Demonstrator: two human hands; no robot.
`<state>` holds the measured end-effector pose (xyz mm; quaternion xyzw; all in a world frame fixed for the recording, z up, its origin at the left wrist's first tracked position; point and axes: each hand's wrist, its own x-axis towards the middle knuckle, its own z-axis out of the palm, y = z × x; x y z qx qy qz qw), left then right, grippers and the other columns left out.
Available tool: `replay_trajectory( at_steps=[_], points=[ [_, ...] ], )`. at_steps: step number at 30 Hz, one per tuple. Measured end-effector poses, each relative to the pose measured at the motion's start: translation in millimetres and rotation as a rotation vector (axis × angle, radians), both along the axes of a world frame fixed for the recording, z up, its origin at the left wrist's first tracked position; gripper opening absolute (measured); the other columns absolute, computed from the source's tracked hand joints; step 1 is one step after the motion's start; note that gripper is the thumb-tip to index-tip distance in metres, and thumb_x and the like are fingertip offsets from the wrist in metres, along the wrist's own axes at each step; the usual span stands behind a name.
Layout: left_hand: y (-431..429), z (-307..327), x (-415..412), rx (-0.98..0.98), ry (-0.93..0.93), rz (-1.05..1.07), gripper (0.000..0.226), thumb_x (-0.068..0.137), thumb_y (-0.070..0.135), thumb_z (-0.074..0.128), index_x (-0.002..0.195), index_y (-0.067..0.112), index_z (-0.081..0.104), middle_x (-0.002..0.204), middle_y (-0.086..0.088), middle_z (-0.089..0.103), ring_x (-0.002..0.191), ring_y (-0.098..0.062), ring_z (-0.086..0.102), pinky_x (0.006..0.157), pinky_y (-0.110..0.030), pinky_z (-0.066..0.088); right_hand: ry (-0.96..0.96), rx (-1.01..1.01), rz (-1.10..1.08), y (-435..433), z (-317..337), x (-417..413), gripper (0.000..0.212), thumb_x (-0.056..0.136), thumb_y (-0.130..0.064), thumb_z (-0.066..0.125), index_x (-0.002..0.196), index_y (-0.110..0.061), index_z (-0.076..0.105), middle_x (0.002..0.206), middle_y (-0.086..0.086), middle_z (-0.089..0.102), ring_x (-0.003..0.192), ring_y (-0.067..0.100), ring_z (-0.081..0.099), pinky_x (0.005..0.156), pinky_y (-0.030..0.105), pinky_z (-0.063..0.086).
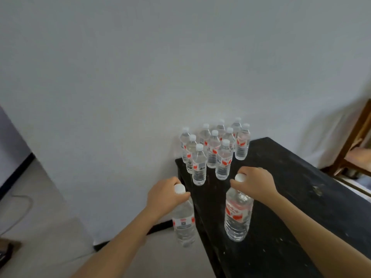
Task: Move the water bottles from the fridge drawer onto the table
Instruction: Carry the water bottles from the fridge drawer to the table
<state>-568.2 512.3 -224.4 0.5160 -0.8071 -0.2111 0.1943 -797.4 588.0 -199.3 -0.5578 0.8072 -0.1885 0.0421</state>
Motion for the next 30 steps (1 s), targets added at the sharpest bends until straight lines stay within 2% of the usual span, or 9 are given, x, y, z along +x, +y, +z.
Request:
replay_trajectory(
  at_steps=[5,8,11,13,17,20,23,26,30],
  points=[
    [-45,1,-48,-0.076,-0.020,-0.096,0.022,0.076,0.040,0.064,0.080,0.026,0.047,0.068,0.011,0.048,0.070,-0.010,0.048,0.053,-0.019,0.033,-0.056,0.011,-0.021,-42,-11,-31,0.023,0.080,-0.047,0.060,0.089,-0.027,0.053,0.075,-0.010,0.058,0.068,0.006,0.057,0.062,0.019,0.047],
    [-66,-6,-69,-0.021,-0.027,-0.138,0.022,0.076,0.040,0.064,0.082,0.027,0.048,0.080,0.009,0.056,0.074,-0.012,0.051,0.062,-0.024,0.038,-0.081,0.051,-0.063,-51,-19,-45,0.024,0.080,-0.047,0.060,0.088,-0.025,0.055,0.077,-0.008,0.061,0.069,0.008,0.058,0.061,0.019,0.046],
    [-94,-18,-100,0.081,-0.021,-0.208,0.025,0.072,0.045,0.065,0.083,0.027,0.052,0.087,0.006,0.062,0.081,-0.013,0.058,0.073,-0.032,0.050,-0.062,0.073,-0.136,-63,-25,-66,0.023,0.079,-0.046,0.062,0.087,-0.024,0.060,0.075,-0.009,0.059,0.069,0.007,0.056,0.058,0.017,0.042],
    [-104,-23,-125,0.085,-0.066,-0.287,0.027,0.073,0.047,0.065,0.085,0.025,0.054,0.087,0.005,0.062,0.082,-0.012,0.058,0.073,-0.031,0.051,-0.042,0.094,-0.187,-64,-27,-77,0.021,0.079,-0.045,0.063,0.081,-0.024,0.060,0.073,-0.008,0.059,0.068,0.008,0.054,0.054,0.015,0.038],
    [-123,-29,-182,0.076,-0.120,-0.497,0.027,0.078,0.045,0.063,0.089,0.022,0.053,0.090,0.002,0.060,0.082,-0.010,0.055,0.067,-0.024,0.041,-0.031,0.139,-0.330,-69,-27,-107,0.024,0.078,-0.042,0.064,0.082,-0.019,0.065,0.078,-0.003,0.067,0.072,0.011,0.061,0.069,0.026,0.052],
    [-141,-27,-224,0.053,-0.127,-0.641,0.032,0.080,0.044,0.060,0.097,0.017,0.055,0.098,-0.002,0.063,0.089,-0.016,0.058,0.068,-0.026,0.042,-0.032,0.050,-0.445,-71,-21,-131,0.021,0.080,-0.039,0.065,0.081,-0.018,0.063,0.077,-0.002,0.065,0.072,0.011,0.059,0.065,0.022,0.047],
    [-161,-19,-264,-0.005,-0.143,-0.768,0.036,0.081,0.042,0.058,0.102,0.013,0.054,0.100,-0.007,0.063,0.092,-0.024,0.059,0.071,-0.034,0.046,-0.014,-0.064,-0.573,-70,-18,-146,0.025,0.080,-0.036,0.067,0.090,-0.014,0.065,0.083,0.003,0.066,0.073,0.013,0.057,0.068,0.022,0.043],
    [-184,-8,-303,-0.038,-0.133,-0.827,0.036,0.082,0.038,0.057,0.104,0.010,0.053,0.100,-0.011,0.063,0.092,-0.027,0.059,0.073,-0.036,0.046,0.020,-0.119,-0.684,-66,-25,-158,0.031,0.078,-0.034,0.070,0.096,-0.009,0.067,0.092,0.009,0.070,0.071,0.015,0.057,0.069,0.024,0.045],
    [-211,6,-347,-0.036,-0.134,-0.897,0.036,0.081,0.036,0.059,0.104,0.009,0.055,0.099,-0.010,0.063,0.090,-0.027,0.060,0.078,-0.039,0.053,0.043,-0.154,-0.828,-63,-32,-164,0.034,0.077,-0.034,0.071,0.095,-0.005,0.067,0.090,0.012,0.071,0.067,0.016,0.055,0.066,0.025,0.041]
  ],
)
